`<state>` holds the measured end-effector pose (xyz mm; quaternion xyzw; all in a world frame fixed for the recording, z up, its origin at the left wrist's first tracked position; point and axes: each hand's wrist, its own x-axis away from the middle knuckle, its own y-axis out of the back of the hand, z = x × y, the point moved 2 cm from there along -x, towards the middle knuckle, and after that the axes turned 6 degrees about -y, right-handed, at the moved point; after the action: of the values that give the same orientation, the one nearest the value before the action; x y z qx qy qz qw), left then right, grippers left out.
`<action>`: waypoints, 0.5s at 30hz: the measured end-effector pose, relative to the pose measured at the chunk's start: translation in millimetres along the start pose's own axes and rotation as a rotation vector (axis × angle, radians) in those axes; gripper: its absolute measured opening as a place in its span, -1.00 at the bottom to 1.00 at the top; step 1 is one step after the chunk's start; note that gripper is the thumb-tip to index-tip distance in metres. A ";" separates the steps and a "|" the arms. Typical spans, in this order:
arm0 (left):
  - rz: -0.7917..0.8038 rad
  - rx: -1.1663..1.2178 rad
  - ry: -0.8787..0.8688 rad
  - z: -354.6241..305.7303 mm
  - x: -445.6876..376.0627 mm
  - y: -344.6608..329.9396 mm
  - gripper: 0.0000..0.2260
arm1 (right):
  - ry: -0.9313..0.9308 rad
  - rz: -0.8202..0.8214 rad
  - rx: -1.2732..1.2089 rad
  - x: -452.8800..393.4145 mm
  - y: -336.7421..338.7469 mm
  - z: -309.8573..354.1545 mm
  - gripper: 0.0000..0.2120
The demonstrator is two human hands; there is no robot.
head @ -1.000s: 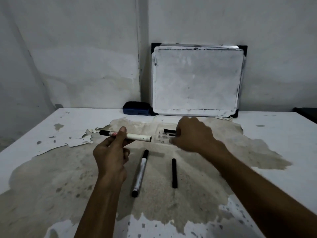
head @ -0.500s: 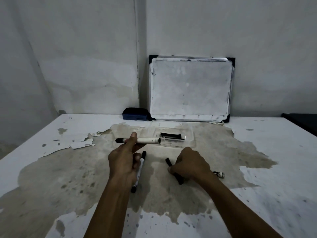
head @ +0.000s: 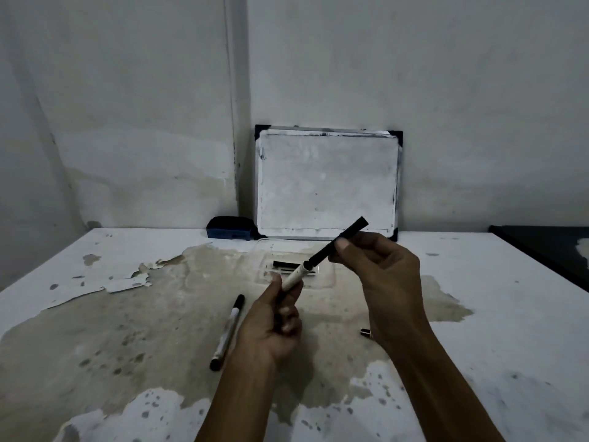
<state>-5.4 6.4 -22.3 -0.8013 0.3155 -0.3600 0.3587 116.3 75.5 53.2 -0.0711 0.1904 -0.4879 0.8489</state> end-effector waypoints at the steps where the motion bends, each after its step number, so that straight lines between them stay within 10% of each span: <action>1: 0.002 0.009 0.021 3.6 1.4 -2.7 -0.81 | 0.021 -0.010 0.031 1.2 1.7 -0.1 -0.88; 15: -0.022 0.020 0.063 15.5 4.8 -13.2 -0.85 | 0.298 0.005 0.674 5.3 3.3 -10.5 -0.89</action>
<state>12.9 15.3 -17.5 -0.7894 0.3143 -0.3921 0.3525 117.2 73.4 41.2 0.2848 0.1406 -0.5263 0.7887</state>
